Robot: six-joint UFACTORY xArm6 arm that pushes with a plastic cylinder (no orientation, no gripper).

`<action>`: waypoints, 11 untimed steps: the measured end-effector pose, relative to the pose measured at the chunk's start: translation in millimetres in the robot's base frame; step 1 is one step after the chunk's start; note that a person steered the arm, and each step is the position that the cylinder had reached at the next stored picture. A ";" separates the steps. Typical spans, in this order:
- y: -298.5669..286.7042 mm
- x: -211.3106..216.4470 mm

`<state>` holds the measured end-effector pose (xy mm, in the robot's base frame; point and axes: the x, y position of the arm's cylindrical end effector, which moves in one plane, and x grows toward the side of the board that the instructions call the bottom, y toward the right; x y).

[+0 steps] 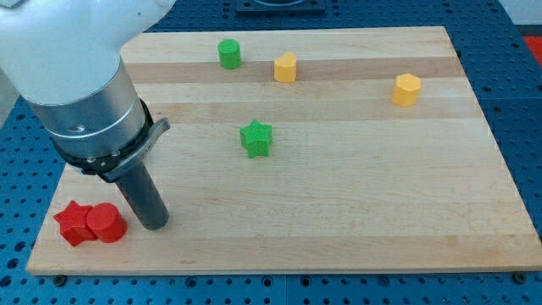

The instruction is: Move the arm close to the green star

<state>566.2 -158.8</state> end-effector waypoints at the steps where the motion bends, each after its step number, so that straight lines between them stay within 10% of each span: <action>1: 0.0 0.0; 6: 8.8 -118.7; 11: 45.0 -106.9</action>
